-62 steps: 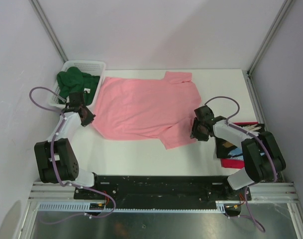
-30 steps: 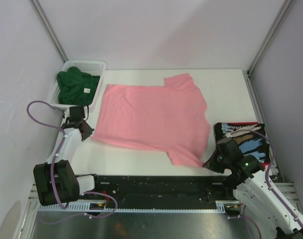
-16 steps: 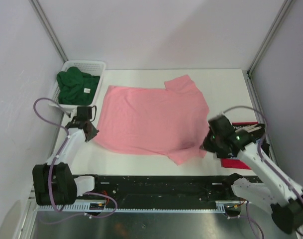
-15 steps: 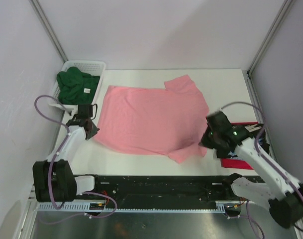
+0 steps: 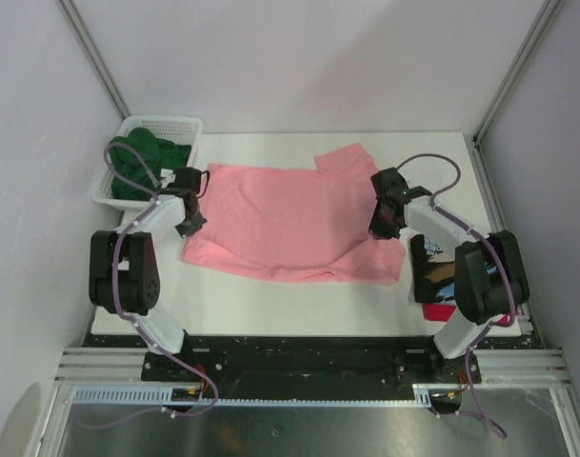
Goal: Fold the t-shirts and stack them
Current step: Grap the side of the flattened tshirt closest away from the robot with both arms, then fold the flattened tshirt in 1/3 of the way
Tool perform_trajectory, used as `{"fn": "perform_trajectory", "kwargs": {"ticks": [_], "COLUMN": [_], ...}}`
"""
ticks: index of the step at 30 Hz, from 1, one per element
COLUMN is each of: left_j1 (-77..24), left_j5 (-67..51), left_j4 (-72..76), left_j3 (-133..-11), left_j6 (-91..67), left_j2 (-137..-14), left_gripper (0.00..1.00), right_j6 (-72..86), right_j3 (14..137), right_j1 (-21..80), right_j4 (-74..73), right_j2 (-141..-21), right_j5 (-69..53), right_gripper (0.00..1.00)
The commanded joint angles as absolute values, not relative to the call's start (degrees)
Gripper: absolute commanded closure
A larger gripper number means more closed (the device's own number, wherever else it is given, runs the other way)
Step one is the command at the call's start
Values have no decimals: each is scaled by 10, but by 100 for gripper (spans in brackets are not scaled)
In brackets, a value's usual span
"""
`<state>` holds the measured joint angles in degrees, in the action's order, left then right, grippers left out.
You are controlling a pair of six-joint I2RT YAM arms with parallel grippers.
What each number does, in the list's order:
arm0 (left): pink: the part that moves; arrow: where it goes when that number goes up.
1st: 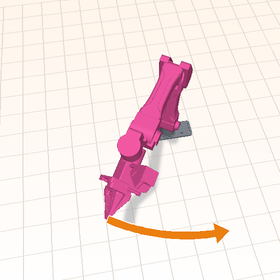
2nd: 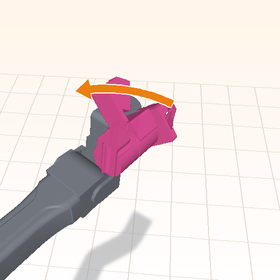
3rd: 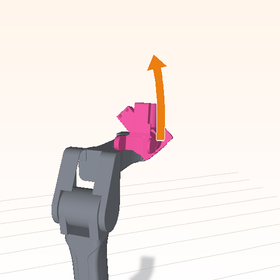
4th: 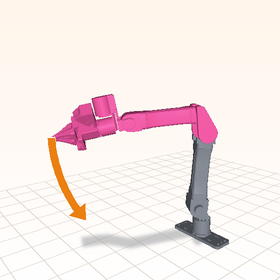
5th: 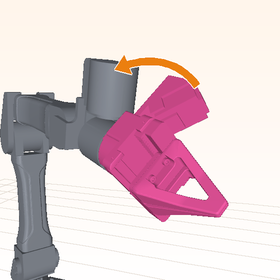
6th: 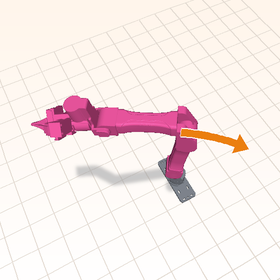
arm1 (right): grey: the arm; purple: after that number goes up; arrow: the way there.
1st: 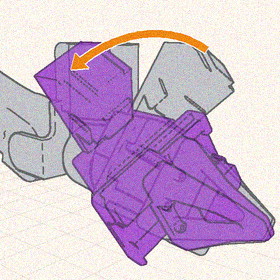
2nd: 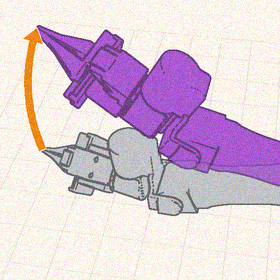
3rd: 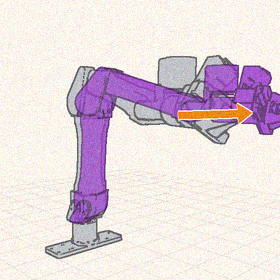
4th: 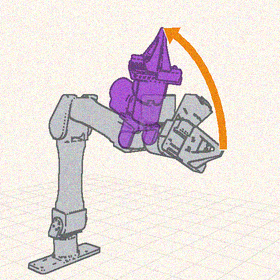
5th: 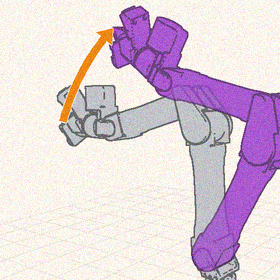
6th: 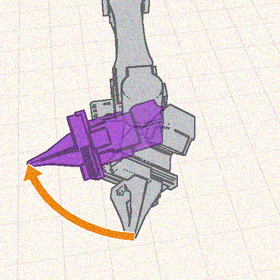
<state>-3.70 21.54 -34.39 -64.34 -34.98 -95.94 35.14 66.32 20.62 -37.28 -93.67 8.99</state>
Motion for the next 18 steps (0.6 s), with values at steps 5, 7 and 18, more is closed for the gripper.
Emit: {"fn": "perform_trajectory", "kwargs": {"ticks": [5,7,18], "left_j1": [-38,-38,-30], "left_j5": [272,280,274], "left_j4": [-341,-341,-340], "left_j3": [-673,-672,-689], "left_j6": [-345,-345,-342], "left_j2": [-944,-931,-930], "left_gripper": [100,100,100], "right_j6": [316,313,310], "right_j3": [718,718,718], "right_j1": [182,178,160], "right_j4": [-352,-358,-373], "right_j2": [-948,-940,-915], "right_j5": [100,103,115], "right_gripper": [100,100,100]}}
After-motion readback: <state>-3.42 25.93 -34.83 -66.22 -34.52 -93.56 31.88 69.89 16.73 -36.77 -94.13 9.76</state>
